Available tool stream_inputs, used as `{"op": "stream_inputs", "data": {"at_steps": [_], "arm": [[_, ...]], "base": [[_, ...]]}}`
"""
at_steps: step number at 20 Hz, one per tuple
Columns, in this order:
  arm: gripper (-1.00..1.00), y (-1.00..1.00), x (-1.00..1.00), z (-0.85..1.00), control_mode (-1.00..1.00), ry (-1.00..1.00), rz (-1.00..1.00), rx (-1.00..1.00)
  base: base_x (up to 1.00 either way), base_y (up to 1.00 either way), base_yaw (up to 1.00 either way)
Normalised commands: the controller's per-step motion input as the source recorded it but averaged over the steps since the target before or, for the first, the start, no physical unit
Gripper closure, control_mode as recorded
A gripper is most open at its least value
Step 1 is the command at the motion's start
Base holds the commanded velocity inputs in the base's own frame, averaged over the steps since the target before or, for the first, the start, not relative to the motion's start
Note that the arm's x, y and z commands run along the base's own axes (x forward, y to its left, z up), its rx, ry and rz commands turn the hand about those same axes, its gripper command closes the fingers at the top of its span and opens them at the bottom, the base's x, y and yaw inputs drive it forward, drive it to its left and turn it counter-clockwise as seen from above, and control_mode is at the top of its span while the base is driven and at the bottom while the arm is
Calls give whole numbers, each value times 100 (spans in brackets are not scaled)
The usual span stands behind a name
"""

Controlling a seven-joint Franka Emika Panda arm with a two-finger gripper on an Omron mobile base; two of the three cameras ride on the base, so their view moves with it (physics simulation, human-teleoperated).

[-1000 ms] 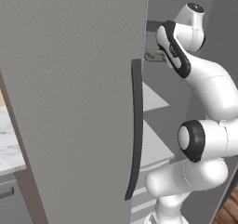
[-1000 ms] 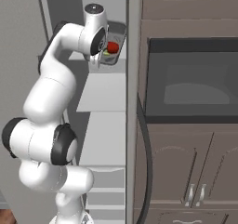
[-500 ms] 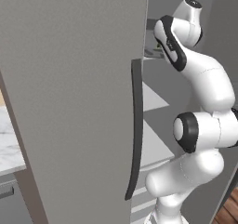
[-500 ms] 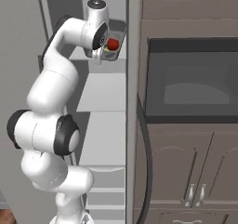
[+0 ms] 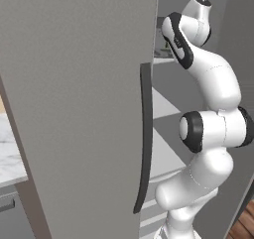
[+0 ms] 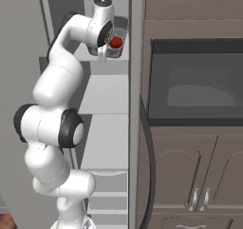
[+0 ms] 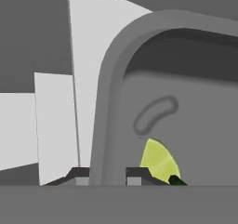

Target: Take the bell pepper and lemon wedge out of the freezer and place them in the tupperware container on the counter. Then put the tupperware containing the vegetables back in the freezer.

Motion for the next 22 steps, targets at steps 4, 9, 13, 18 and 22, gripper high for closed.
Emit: {"op": "stream_inputs", "data": {"at_steps": [4, 9, 13, 18, 22], "arm": [[100, 0, 8, 0, -100, -2, 3, 0], [-100, 0, 0, 0, -100, -2, 1, 0], [-100, 0, -16, 0, -100, -8, 0, -1], [-100, 6, -7, 0, -100, -11, 0, -1], [-100, 1, -20, 0, -100, -14, 0, -1]], "base": [[0, 0, 0], [0, 0, 0], [0, 0, 0], [0, 0, 0], [0, 0, 0]]}}
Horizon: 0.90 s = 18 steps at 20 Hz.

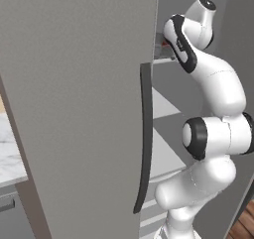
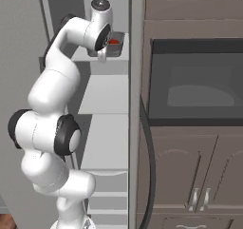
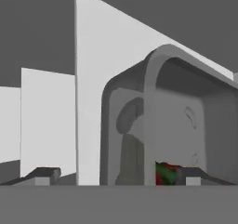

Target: Take the bell pepper and lemon wedge out of the freezer and place them in the tupperware container on the counter. Then put the tupperware containing the vegetables back in the freezer.

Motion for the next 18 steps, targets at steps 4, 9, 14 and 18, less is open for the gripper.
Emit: {"op": "stream_inputs", "data": {"at_steps": [4, 9, 14, 18], "arm": [[-100, 0, -52, 0, -100, -11, 0, -2], [-100, 7, -75, 3, -100, -6, 0, -3], [-100, 14, -93, 14, -100, -4, 0, -2], [-100, 0, -100, 33, -100, -6, 0, 0]], "base": [[0, 0, 0], [0, 0, 0], [0, 0, 0], [0, 0, 0]]}}
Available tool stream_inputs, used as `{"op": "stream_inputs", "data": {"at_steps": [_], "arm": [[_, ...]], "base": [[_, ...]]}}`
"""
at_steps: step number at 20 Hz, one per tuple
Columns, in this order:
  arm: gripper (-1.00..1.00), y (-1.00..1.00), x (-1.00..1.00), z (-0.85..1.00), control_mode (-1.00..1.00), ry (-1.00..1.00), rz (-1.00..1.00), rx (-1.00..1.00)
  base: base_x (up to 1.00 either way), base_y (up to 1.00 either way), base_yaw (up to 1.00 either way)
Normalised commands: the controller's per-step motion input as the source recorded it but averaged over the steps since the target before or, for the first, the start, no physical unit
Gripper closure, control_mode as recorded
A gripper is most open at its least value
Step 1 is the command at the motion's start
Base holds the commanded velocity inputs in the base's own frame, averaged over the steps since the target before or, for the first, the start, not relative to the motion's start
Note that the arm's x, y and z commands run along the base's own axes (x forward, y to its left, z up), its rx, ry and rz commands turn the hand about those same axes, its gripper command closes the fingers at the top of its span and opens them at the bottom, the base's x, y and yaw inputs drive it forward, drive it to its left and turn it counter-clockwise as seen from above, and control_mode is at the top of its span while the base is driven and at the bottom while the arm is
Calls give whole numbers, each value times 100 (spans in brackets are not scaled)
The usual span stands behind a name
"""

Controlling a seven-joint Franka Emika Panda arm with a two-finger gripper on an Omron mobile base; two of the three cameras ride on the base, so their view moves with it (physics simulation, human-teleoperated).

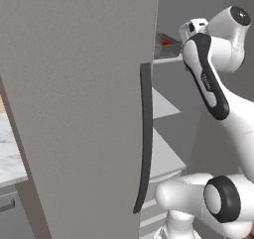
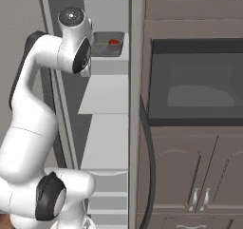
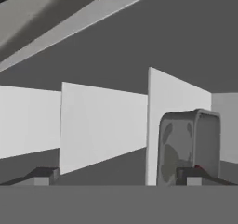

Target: Take the bell pepper and lemon wedge out of the freezer and place them in the tupperware container on the counter. Then put the tupperware containing the vegetables back in the freezer.

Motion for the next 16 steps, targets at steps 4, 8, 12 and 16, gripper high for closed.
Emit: {"op": "stream_inputs", "data": {"at_steps": [4, 8, 12, 16], "arm": [[-100, 0, -100, 30, -100, -7, 0, 0], [-100, 4, -100, 14, -100, -6, 0, 0], [-100, 16, -100, 2, -100, -4, 0, -3], [-100, 19, -98, 0, -100, -2, 0, -3]], "base": [[0, 0, 0], [0, 0, 0], [0, 0, 0], [0, 0, 0]]}}
